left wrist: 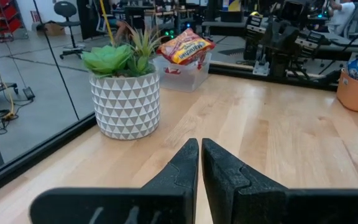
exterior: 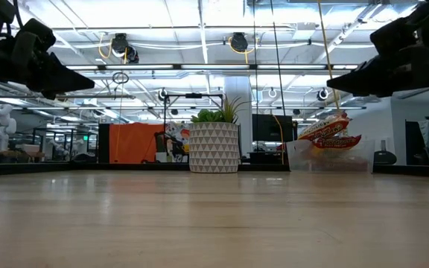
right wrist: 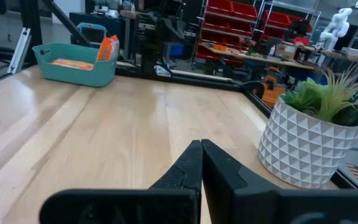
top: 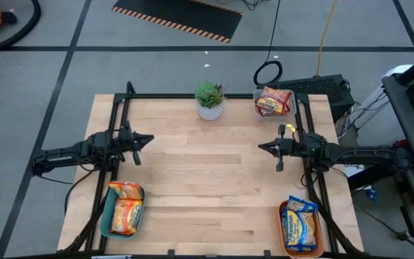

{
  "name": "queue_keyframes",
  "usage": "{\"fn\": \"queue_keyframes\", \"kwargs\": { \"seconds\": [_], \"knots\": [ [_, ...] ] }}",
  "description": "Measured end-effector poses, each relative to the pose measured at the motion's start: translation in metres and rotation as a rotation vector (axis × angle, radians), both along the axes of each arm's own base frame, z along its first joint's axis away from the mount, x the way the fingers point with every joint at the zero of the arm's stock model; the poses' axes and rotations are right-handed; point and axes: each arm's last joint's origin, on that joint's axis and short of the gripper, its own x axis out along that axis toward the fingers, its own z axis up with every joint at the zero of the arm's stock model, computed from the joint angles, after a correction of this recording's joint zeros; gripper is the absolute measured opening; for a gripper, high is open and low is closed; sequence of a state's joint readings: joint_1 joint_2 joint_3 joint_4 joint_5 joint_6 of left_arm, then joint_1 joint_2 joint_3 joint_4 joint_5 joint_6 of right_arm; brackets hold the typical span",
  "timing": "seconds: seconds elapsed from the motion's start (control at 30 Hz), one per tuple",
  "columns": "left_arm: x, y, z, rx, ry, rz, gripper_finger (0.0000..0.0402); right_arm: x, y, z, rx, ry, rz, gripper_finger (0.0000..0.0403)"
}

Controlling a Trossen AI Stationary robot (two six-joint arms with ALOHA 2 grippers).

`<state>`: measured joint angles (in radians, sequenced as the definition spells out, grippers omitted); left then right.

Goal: Sort Maruchan noodles
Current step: Return to Home Position

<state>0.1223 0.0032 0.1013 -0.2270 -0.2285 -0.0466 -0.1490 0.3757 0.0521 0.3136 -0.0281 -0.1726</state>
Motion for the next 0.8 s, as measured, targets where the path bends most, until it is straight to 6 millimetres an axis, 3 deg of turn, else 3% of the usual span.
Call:
{"fn": "queue_keyframes", "kwargs": {
  "seconds": [0.47,0.8],
  "knots": [
    [0.0,0.0,-0.003,0.0,0.033,-0.001,0.0026,-0.019,0.007,0.002,0.023,-0.037,0.108,0.0],
    [0.0,-0.001,-0.005,-0.029,0.028,-0.015,0.0026,-0.024,0.005,0.004,0.054,-0.075,0.023,0.0]
  ]
}}
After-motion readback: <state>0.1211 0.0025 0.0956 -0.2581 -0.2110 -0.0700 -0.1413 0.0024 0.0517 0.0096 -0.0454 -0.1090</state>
